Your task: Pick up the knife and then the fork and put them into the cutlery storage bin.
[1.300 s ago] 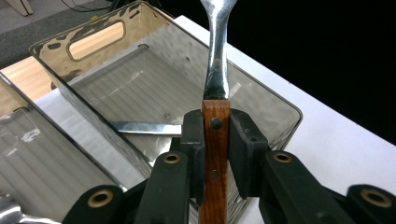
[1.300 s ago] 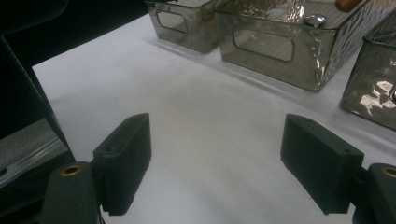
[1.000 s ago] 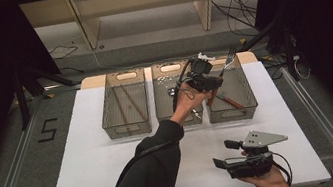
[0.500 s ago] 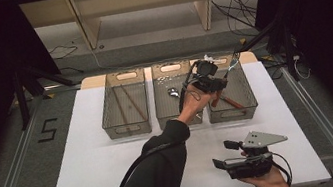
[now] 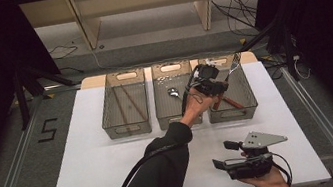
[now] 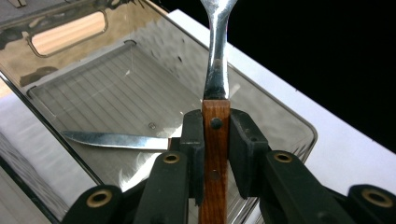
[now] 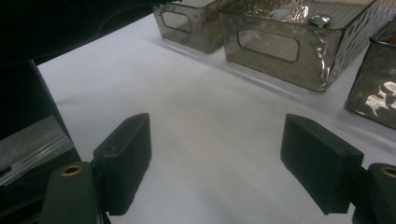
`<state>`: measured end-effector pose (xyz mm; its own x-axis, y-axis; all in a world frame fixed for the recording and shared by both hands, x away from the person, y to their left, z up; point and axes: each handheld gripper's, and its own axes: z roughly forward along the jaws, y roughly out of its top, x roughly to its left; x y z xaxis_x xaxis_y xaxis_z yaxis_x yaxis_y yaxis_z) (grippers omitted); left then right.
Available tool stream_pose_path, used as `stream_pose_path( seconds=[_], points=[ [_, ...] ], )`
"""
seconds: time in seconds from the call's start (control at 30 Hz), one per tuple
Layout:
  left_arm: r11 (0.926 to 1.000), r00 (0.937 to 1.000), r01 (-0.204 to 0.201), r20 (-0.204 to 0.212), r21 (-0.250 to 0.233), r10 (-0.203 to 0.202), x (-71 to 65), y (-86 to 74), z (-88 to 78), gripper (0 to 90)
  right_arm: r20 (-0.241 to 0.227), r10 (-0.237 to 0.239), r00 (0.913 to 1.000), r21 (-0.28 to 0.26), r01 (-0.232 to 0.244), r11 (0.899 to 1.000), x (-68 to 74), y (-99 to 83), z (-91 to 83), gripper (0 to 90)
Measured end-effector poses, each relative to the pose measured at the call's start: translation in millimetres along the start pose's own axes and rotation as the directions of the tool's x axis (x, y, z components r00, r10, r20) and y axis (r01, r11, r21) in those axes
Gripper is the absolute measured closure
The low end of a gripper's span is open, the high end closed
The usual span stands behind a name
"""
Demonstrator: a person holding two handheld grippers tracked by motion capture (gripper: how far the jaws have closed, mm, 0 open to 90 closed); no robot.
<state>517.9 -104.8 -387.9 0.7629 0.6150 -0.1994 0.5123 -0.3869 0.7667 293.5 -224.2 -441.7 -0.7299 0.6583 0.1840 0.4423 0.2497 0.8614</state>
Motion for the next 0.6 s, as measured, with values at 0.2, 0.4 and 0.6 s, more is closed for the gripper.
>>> stream_pose_path(
  seconds=[0.2, 0.4, 0.6],
  points=[
    [0.9998, 0.9998, 0.016, -0.008, 0.011, -0.016, 1.0, -0.8, 1.3, 75.5, -0.002, 0.0, 1.0, 0.001, 0.0, 1.0, -0.1, -0.5, 0.1, 25.4],
    [0.9994, 0.9991, 0.034, -0.024, 0.007, -0.034, 0.0, -0.6, 1.0, 64.8, 0.0, -0.001, 1.0, 0.002, 0.001, 1.0, 0.3, -0.7, 0.0, 25.5],
    [0.9994, 0.9991, 0.03, -0.032, 0.015, -0.03, -2.7, 5.3, -9.5, 48.8, 0.002, -0.001, 1.0, 0.002, 0.001, 1.0, 0.2, -1.0, 0.0, 25.5]
  ],
)
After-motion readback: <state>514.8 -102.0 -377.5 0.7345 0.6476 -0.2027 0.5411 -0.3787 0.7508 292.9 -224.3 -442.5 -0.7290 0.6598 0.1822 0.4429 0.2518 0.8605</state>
